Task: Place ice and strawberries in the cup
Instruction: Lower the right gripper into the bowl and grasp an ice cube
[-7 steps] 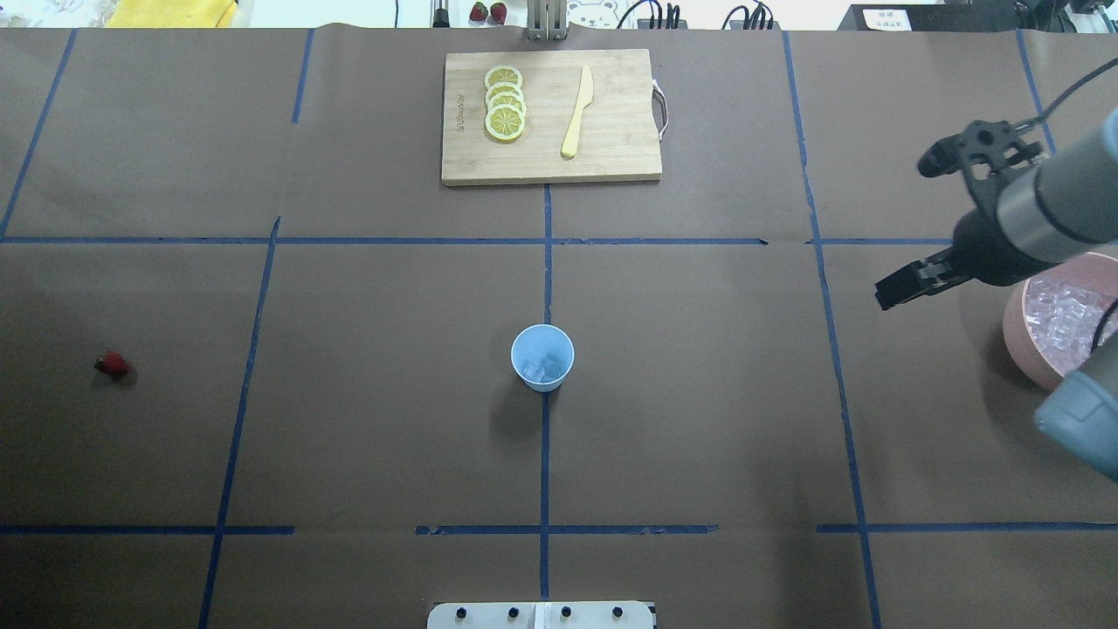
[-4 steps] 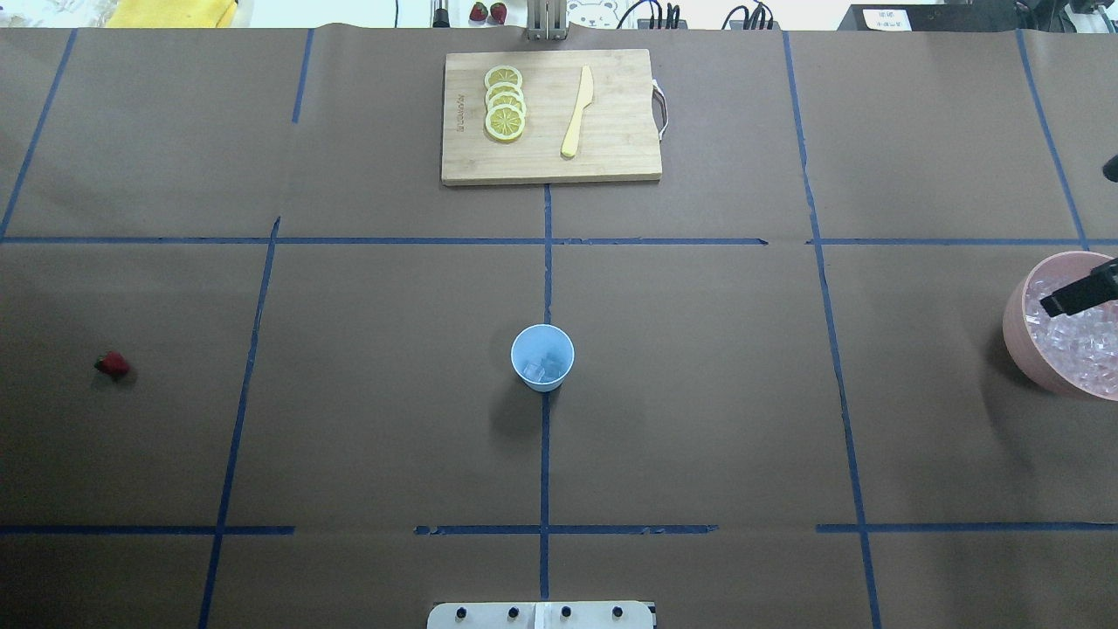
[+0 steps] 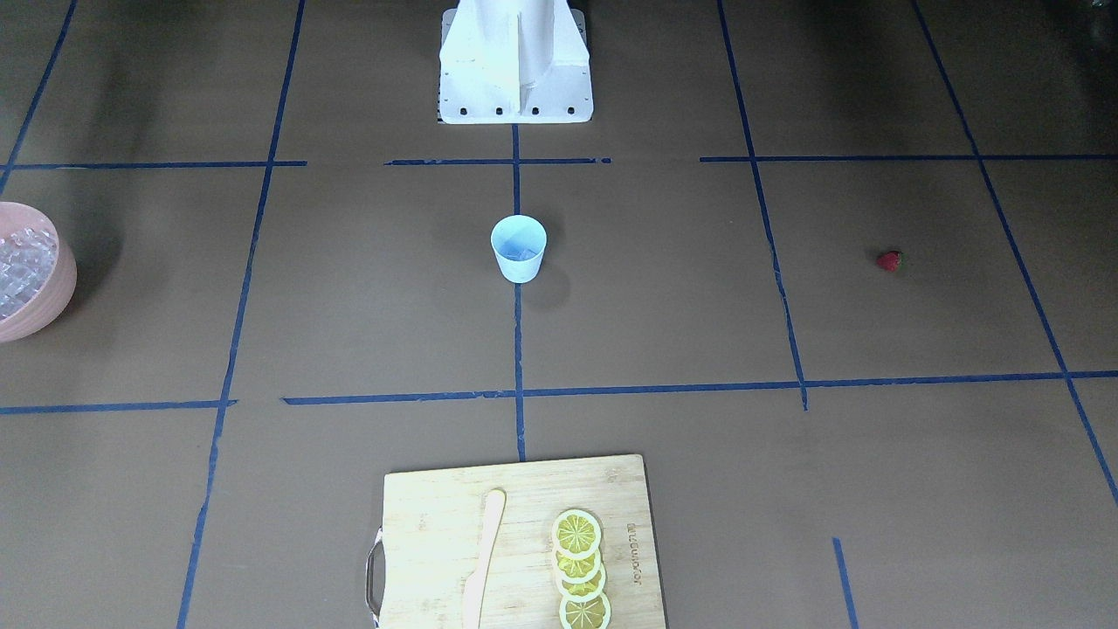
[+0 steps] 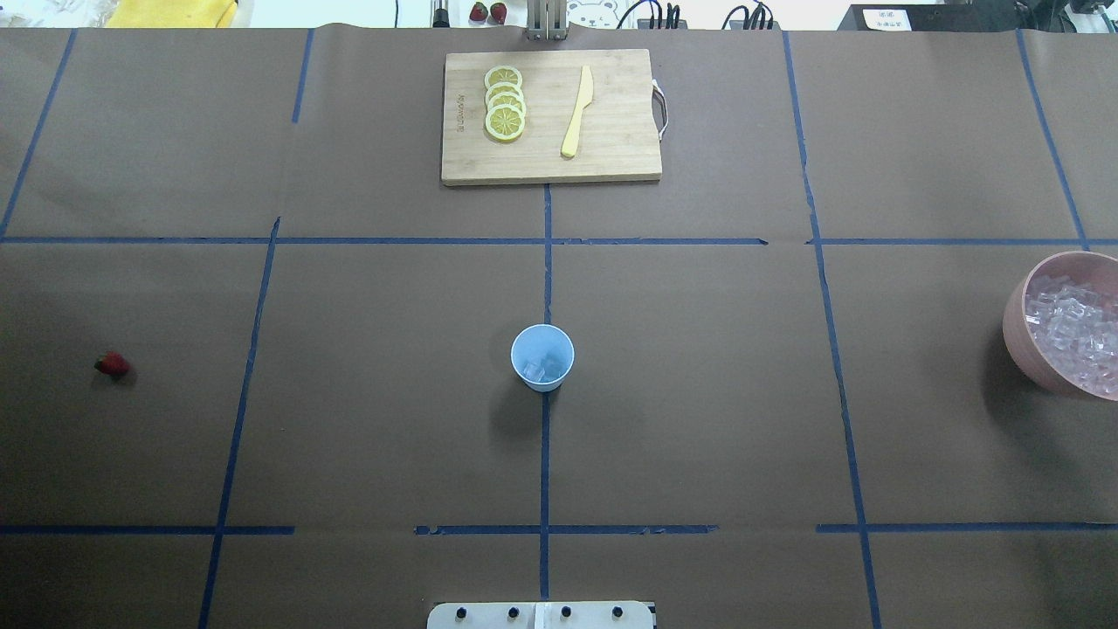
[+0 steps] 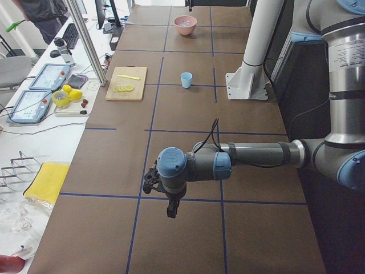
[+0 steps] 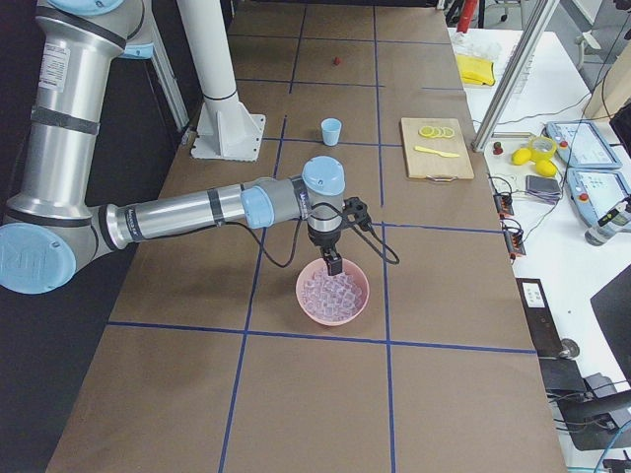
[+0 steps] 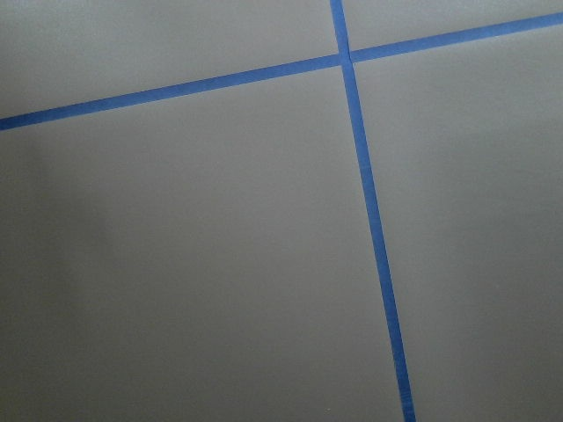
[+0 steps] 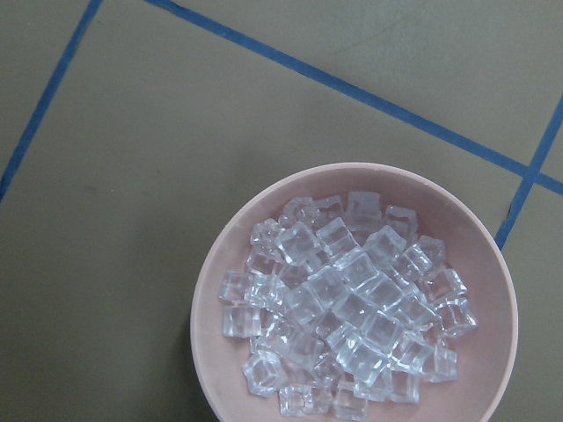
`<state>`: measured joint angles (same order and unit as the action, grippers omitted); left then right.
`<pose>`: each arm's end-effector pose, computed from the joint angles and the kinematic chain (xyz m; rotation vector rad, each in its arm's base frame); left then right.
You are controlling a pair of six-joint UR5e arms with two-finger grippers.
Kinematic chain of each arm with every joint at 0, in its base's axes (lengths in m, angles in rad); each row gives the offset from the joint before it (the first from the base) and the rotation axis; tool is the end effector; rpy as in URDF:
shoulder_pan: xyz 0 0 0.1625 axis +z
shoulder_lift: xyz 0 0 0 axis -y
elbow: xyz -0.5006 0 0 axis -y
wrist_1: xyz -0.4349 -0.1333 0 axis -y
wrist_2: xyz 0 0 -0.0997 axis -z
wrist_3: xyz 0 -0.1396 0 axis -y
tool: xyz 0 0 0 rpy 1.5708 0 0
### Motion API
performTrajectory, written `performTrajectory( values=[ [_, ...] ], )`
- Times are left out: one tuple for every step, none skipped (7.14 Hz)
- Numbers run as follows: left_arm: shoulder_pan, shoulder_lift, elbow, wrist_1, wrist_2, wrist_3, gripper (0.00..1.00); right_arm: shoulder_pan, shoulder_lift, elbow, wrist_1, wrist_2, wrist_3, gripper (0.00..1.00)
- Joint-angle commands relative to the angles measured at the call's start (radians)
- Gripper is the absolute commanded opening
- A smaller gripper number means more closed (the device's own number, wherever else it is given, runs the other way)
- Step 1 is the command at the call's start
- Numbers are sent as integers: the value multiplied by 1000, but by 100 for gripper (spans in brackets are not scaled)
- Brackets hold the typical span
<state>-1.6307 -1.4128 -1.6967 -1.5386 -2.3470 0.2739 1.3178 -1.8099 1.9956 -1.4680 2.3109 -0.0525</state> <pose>-0.0623 -0.4461 0.7766 0.0688 0.7764 0.1781 -0.0707 -0.4298 0.6390 0.2015 -0.7637 -0.3963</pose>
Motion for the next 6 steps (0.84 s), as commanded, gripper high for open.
performTrajectory(
  values=[
    [0,0,0,0,0,1,100,8,-3,-125,189,4,72,98],
    [0,0,0,0,0,1,100,1,-5,-174,313,-5,157,98],
    [0,0,0,0,0,1,100,-21,-9,-214,363,-17,184,97],
    [0,0,-1,0,0,1,100,-49,-11,-224,379,-63,197,97],
    [0,0,0,0,0,1,100,-64,-12,-224,380,-67,215,97],
    [0,0,0,0,0,1,100,-87,-22,-224,383,-67,230,96]
  ],
)
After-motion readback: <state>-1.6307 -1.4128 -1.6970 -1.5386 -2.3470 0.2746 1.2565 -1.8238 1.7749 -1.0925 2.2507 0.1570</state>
